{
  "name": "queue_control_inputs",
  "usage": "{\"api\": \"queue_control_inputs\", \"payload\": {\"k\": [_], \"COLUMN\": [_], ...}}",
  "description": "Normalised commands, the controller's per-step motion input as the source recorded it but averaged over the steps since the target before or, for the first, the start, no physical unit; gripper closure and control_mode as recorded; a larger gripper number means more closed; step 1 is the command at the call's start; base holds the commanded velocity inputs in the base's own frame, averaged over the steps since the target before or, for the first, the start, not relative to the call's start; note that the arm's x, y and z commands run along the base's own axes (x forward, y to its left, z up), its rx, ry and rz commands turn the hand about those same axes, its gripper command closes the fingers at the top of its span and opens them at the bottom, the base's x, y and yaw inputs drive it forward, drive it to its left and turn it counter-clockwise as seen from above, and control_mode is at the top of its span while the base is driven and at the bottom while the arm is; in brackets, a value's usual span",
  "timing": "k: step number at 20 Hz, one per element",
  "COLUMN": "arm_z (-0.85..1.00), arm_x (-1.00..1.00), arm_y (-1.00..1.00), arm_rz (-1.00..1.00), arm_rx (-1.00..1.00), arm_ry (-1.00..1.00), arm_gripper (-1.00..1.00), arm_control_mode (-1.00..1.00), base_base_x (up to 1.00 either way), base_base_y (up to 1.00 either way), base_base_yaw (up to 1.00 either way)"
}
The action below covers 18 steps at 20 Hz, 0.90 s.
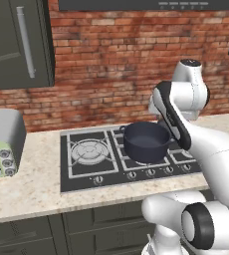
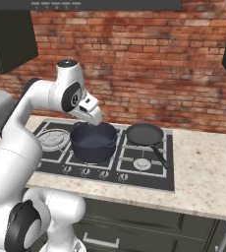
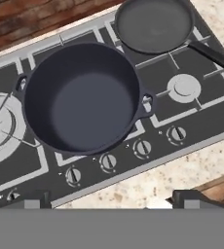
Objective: Move the pot and pan from the stove into the sink.
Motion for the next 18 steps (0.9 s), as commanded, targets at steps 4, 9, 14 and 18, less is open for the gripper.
{"api": "queue_control_inputs", "payload": {"k": [4, 9, 14, 18], "arm_z": [-0.04, -0.36, -0.54, -0.58], "arm_x": [0.0, 0.0, 0.0, 0.0], "arm_y": [-0.02, 0.0, 0.0, 0.0], "arm_rz": [-0.06, 0.0, 0.0, -0.01], "arm_rx": [0.02, 0.0, 0.0, -0.01], "arm_ry": [0.0, 0.05, 0.05, 0.06], "arm_gripper": [-1.0, -1.0, -1.0, -1.0], "arm_control_mode": [-1.0, -1.0, -1.0, -1.0], "base_base_x": [0.0, 0.0, 0.0, 0.0], "base_base_y": [0.0, 0.0, 0.0, 0.0], "base_base_yaw": [0.0, 0.0, 0.0, 0.0]}}
